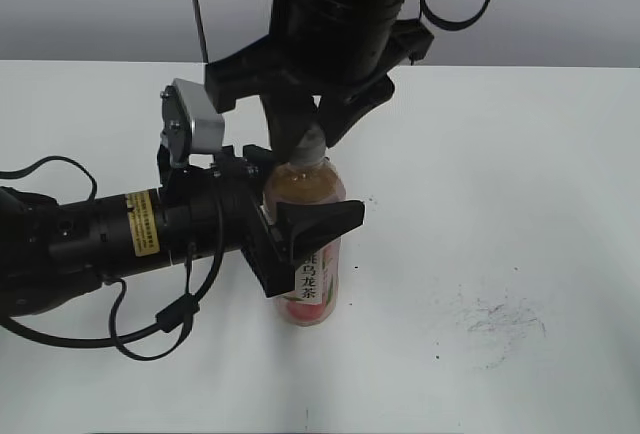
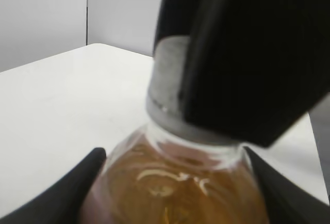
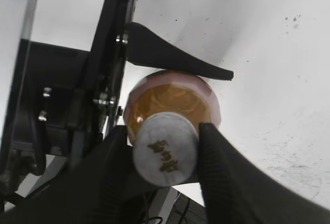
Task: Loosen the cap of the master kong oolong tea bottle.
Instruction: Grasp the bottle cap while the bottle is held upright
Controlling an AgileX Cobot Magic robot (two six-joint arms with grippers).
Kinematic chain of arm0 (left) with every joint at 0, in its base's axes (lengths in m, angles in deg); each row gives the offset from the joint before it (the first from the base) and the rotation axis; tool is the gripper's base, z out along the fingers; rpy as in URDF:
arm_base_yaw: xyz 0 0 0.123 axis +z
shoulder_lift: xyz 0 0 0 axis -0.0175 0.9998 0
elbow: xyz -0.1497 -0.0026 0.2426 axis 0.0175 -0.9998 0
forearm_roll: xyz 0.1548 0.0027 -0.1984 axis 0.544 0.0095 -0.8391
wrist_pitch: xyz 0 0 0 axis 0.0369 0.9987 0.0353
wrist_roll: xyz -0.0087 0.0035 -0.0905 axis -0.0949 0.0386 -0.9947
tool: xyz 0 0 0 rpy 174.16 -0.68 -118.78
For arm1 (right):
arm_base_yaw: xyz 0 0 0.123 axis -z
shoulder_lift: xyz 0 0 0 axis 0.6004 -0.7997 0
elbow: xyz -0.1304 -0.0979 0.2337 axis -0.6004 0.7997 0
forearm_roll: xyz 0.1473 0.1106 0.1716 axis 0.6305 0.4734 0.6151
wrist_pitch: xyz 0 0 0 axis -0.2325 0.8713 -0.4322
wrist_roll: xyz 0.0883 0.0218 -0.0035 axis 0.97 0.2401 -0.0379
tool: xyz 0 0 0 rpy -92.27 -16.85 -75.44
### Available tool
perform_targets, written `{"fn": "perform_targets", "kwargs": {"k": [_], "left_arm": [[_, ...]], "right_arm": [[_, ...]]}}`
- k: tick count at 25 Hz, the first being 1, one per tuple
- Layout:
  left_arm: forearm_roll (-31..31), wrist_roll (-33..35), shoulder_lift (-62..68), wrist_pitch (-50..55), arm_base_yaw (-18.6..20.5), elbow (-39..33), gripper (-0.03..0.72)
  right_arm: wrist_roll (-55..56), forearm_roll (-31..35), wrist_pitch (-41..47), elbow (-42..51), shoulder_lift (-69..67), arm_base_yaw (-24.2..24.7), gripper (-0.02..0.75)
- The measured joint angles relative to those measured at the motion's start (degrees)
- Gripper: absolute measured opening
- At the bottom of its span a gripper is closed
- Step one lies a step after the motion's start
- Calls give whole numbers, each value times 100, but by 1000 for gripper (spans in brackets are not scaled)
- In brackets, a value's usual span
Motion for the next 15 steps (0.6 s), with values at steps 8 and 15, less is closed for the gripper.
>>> {"fn": "perform_targets", "kwargs": {"k": [8, 15], "left_arm": [[0, 0, 0, 0, 0, 0, 445], [-4, 0, 0, 0, 0, 0, 445]], "right_arm": [[-641, -21, 17, 0, -1, 10, 275], [-2237, -21, 17, 0, -1, 10, 274]]}}
